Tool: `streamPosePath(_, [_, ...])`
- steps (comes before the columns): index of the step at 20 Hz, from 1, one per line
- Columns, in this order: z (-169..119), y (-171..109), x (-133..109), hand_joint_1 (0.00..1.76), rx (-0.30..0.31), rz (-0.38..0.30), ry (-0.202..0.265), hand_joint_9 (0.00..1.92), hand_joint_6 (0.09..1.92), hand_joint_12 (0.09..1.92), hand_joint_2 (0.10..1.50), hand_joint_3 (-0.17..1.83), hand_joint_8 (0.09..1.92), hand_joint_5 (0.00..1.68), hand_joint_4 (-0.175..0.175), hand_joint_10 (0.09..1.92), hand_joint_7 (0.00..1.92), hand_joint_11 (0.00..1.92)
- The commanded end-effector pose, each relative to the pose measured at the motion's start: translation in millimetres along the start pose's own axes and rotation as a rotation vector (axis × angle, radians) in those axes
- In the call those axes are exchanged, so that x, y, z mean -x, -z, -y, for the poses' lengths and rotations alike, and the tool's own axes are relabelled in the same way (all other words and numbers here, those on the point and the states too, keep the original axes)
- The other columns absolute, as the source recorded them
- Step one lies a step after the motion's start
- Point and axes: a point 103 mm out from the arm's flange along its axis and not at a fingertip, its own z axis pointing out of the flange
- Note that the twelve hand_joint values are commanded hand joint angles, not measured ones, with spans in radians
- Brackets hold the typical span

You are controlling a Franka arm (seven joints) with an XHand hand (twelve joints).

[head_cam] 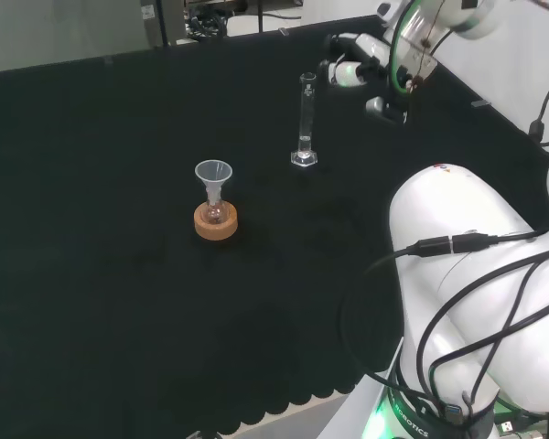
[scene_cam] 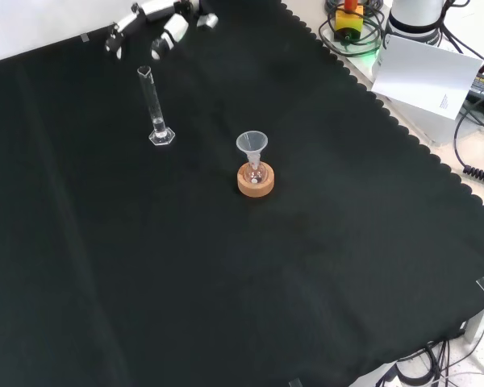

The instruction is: Pick up the graduated cylinder.

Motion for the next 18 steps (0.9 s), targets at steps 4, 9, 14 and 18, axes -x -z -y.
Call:
streamPosePath(4, [4.0, 3.7, 40.2, 0.66, 0.068, -0.074, 0.123, 0.45, 0.09, 1.34, 1.14, -0.17, 0.65, 0.34, -0.034, 0.64, 0.2, 0.24])
streamPosePath(9, [3.1, -13.0, 43.6, 0.78, 0.03, -0.107, 0.147, 0.51, 0.09, 1.33, 1.09, -0.17, 0.65, 0.36, -0.033, 0.63, 0.26, 0.26])
streamPosePath(14, [0.0, -34.7, 47.2, 0.9, 0.008, -0.164, 0.167, 0.56, 0.09, 1.33, 1.07, -0.17, 0.65, 0.42, -0.032, 0.62, 0.32, 0.29])
streamPosePath(18, [-5.2, -47.8, 47.7, 0.92, -0.017, -0.2, 0.181, 0.56, 0.09, 1.33, 1.07, -0.17, 0.64, 0.46, -0.032, 0.61, 0.31, 0.3])
